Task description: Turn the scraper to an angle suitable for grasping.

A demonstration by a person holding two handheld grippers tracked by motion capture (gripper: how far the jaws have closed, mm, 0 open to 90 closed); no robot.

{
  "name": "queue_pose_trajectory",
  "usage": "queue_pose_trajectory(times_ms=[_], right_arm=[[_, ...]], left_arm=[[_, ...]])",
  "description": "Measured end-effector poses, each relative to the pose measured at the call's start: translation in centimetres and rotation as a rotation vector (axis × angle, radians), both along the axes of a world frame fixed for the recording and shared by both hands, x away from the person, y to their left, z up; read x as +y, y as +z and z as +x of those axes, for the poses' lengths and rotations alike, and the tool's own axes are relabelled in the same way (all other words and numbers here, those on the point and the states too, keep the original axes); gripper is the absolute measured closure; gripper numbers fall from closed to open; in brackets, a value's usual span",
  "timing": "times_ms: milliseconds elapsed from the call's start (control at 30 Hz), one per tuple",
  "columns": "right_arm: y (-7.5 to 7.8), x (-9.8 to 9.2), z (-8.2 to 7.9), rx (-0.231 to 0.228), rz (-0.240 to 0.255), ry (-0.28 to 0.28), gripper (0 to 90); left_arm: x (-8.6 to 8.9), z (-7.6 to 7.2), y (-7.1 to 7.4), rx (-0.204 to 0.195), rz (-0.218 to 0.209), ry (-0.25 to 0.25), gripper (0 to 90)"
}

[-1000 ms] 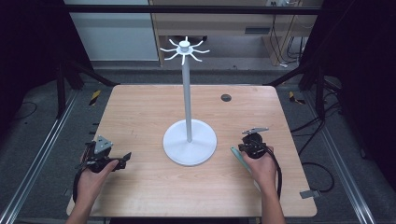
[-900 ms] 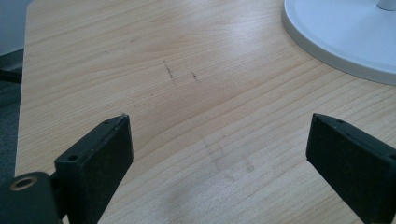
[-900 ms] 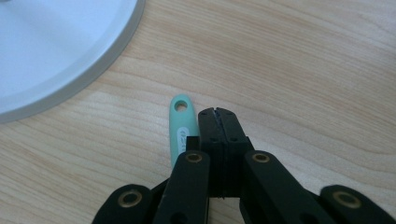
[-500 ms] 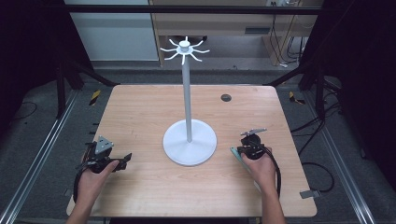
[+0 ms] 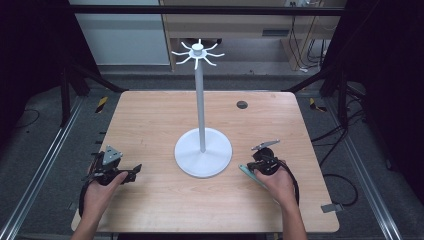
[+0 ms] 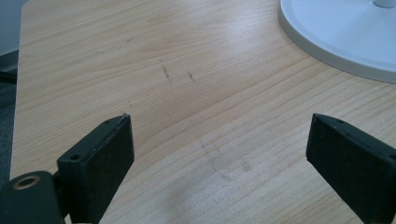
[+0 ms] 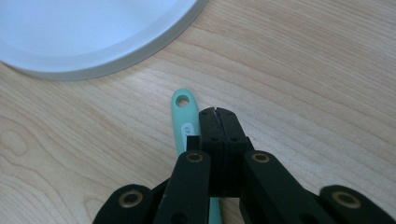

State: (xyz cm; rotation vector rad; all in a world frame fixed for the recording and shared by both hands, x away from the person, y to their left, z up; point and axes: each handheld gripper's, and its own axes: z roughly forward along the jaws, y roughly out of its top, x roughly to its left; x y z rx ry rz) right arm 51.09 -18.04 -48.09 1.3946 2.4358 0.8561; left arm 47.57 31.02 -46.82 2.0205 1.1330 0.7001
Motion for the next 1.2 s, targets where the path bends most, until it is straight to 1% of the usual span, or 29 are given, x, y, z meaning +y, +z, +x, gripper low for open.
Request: queue_pose_trajectory(times_ms=[67, 100, 167, 200, 233, 267, 300, 367, 467, 500, 567, 633, 667, 700, 767, 867, 900, 933, 967, 1000, 1033, 1100, 1133, 1200], right_arm=[[0.1, 0.1, -0.1, -0.001, -0.003, -0.002, 90.0], [0.5, 0.1, -0.4, -0.023, -0.016, 0.001, 90.0], [0.9, 0.1, -0.6, -0.042, -0.014, 0.002, 90.0], [0.9, 0.1, -0.6, -0.042, -0.014, 0.002, 90.0], [1.5, 0.2, -0.9, -0.058, -0.009, 0.005, 90.0], [1.6, 0.3, -1.0, -0.062, -0.011, 0.006, 90.0], [1.6, 0.3, -1.0, -0.062, -0.011, 0.006, 90.0], [2.3, 0.5, -1.5, -0.058, -0.036, 0.025, 89.0], [2.8, 0.6, -1.8, -0.053, -0.042, 0.028, 88.2], [3.2, 0.7, -2.0, -0.05, -0.06, 0.038, 85.7], [3.6, 0.9, -2.1, -0.046, -0.097, 0.048, 82.7], [3.9, 0.8, -2.0, -0.038, -0.13, 0.051, 80.8], [4.0, 0.8, -1.9, -0.031, -0.143, 0.055, 79.0], [4.2, 0.8, -1.9, -0.022, -0.153, 0.054, 76.7], [4.5, 1.0, -1.9, -0.008, -0.165, 0.057, 72.8], [4.7, 1.4, -1.8, 0.009, -0.182, 0.068, 62.8], [4.8, 1.6, -1.7, 0.012, -0.191, 0.072, 61.2], [4.8, 1.8, -1.6, 0.018, -0.194, 0.076, 58.6], [4.8, 1.8, -1.6, 0.018, -0.194, 0.076, 58.6], [4.7, 1.9, -1.4, 0.028, -0.197, 0.079, 53.0], [4.7, 1.9, -1.3, 0.03, -0.202, 0.086, 51.2], [4.7, 2.0, -1.2, 0.038, -0.209, 0.093, 48.2], [4.7, 2.1, -1.1, 0.049, -0.207, 0.085, 46.2], [4.5, 2.2, -1.0, 0.062, -0.213, 0.091, 45.5]], left_arm=[[0.1, 0.0, 0.0, 0.001, -0.004, 0.001, 7.4], [0.1, 0.0, 0.0, -0.001, -0.006, 0.005, 7.3], [0.2, 0.0, 0.0, 0.002, -0.002, 0.003, 7.3], [0.2, 0.0, 0.0, 0.002, -0.002, 0.003, 7.3], [0.2, 0.0, -0.1, 0.006, -0.003, 0.004, 7.2], [0.2, 0.0, -0.1, 0.006, -0.003, 0.004, 7.2], [0.2, 0.0, -0.1, 0.006, -0.003, 0.004, 7.2], [0.1, 0.0, 0.0, 0.007, -0.007, -0.001, 7.2], [0.0, 0.0, -0.1, 0.008, -0.008, -0.006, 7.0], [-0.1, 0.1, -0.1, 0.013, -0.011, -0.008, 6.7], [-0.2, 0.2, -0.2, 0.059, -0.009, -0.019, 6.4], [-0.3, 0.1, -0.3, 0.056, -0.001, -0.019, 5.9], [-0.3, 0.1, -0.3, 0.048, 0.003, -0.024, 5.2], [-0.4, 0.1, -0.3, 0.039, -0.002, -0.027, 4.2], [-0.4, 0.1, -0.3, 0.033, 0.003, -0.03, 3.8], [-0.4, 0.1, -0.3, 0.03, 0.0, -0.037, 3.6], [-0.3, 0.1, -0.3, 0.031, 0.003, -0.037, 3.5], [-0.3, 0.1, -0.3, 0.031, 0.003, -0.037, 3.6], [-0.3, 0.1, -0.3, 0.031, 0.003, -0.037, 3.5], [-0.3, 0.1, -0.3, 0.032, 0.003, -0.034, 3.5], [-0.2, 0.1, -0.3, 0.031, 0.004, -0.034, 3.5], [-0.3, 0.1, -0.3, 0.027, 0.005, -0.037, 3.5], [-0.3, 0.1, -0.3, 0.027, 0.006, -0.038, 3.5], [-0.3, 0.1, -0.4, 0.03, 0.01, -0.036, 3.6]])
